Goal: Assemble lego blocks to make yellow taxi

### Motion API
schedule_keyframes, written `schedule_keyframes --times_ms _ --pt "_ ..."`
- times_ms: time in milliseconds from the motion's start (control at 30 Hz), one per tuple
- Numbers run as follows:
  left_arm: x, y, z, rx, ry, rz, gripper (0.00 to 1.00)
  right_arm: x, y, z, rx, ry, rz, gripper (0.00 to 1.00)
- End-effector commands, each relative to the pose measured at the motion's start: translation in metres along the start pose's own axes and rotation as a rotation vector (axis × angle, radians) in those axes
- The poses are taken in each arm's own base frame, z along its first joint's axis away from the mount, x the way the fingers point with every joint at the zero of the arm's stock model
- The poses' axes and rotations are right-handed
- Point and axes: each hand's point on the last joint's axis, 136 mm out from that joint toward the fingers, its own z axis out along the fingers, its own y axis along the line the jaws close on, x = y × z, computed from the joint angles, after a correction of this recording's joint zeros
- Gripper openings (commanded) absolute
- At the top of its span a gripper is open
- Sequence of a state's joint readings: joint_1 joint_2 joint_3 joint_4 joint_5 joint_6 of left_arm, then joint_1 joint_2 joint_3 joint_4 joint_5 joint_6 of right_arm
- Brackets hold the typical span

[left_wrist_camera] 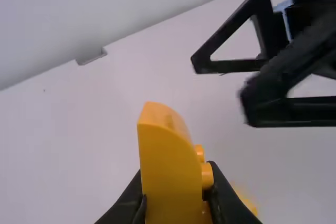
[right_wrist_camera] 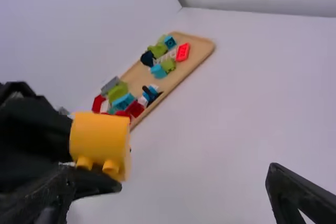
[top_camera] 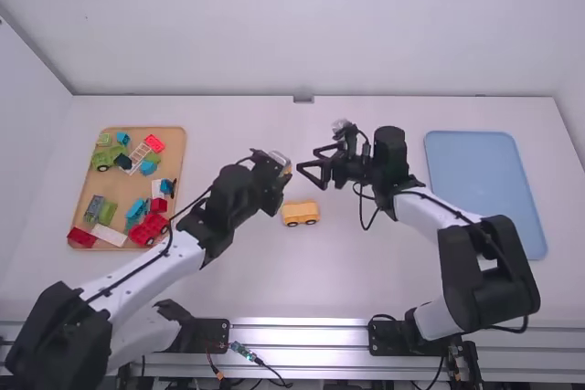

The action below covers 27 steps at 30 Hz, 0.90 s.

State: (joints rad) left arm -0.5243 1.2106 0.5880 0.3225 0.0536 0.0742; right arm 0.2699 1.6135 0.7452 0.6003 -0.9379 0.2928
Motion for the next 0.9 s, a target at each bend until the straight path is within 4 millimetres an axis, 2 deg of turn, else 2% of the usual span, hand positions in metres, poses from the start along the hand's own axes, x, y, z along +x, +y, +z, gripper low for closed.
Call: schedule_keyframes --times_ms 0,133,333,500,633,733,800,867 --pt "0.001 0.001 0.001 -0.04 -0.004 0.048 0.02 0.004 0.003 -0.004 -0.009 -0.019 0.107 0.91" --pt "0.005 0.0 0.013 -0.043 -0.006 0.043 0.02 0.004 0.012 -0.003 -0.032 -0.071 0.116 0.9" --pt "0.016 0.001 0.034 -0.062 -0.001 0.009 0.02 0.007 0.007 0.003 0.023 -0.094 0.111 0.89" --pt "0.014 -0.004 0.038 -0.049 -0.02 -0.004 0.02 0.003 0.001 0.002 0.06 -0.114 0.11 0.87" --pt "0.006 -0.009 0.038 -0.039 -0.054 -0.025 0.02 0.005 0.004 0.007 0.063 -0.11 0.093 0.85" --pt "0.003 -0.01 0.038 -0.037 -0.064 -0.028 0.02 0.005 0.002 0.009 0.085 -0.119 0.086 0.8" --pt "0.004 -0.01 0.038 -0.036 -0.06 -0.049 0.02 0.005 0.004 0.01 0.082 -0.118 0.073 0.73" --pt "0.005 -0.012 0.038 -0.02 -0.057 -0.048 0.02 0.004 0.004 0.01 0.083 -0.122 0.071 0.69"
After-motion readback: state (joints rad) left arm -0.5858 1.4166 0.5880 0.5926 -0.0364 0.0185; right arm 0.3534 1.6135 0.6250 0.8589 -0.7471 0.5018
